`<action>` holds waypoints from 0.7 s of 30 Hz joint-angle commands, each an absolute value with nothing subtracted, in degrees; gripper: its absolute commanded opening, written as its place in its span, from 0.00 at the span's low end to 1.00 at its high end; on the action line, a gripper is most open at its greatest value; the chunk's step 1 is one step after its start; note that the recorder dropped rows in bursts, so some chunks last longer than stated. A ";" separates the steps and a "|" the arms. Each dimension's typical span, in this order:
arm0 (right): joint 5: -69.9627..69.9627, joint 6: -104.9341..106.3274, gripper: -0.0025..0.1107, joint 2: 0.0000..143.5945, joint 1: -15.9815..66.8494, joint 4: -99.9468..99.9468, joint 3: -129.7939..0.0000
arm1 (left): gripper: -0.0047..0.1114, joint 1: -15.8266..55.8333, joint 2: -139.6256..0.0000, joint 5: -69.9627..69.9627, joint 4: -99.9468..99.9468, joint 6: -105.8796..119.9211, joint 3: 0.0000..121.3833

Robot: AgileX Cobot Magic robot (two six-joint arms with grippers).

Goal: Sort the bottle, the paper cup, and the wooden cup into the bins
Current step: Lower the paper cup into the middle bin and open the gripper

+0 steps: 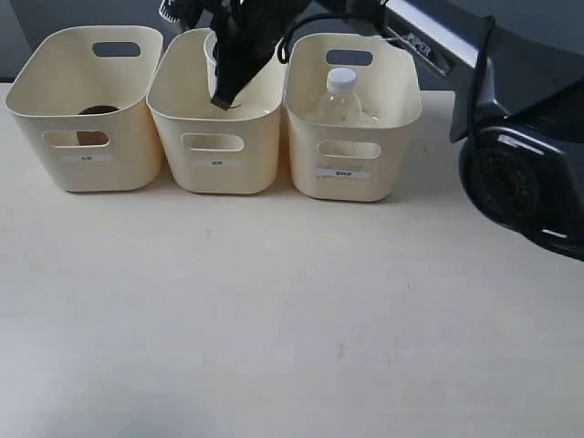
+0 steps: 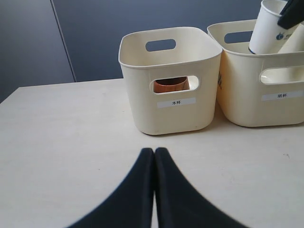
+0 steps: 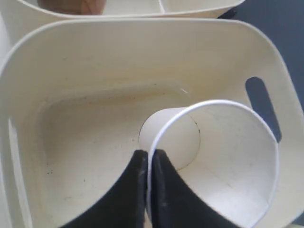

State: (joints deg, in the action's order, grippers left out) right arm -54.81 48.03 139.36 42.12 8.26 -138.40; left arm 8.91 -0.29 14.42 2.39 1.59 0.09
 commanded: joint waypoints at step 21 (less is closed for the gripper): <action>-53.17 47.65 0.27 143.32 40.69 11.50 -138.40 | 0.04 9.22 0.00 13.67 2.45 1.57 0.00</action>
State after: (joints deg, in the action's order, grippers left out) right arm -53.76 47.71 143.51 41.15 10.87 -138.40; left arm 8.91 -0.29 14.42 2.39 1.59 0.09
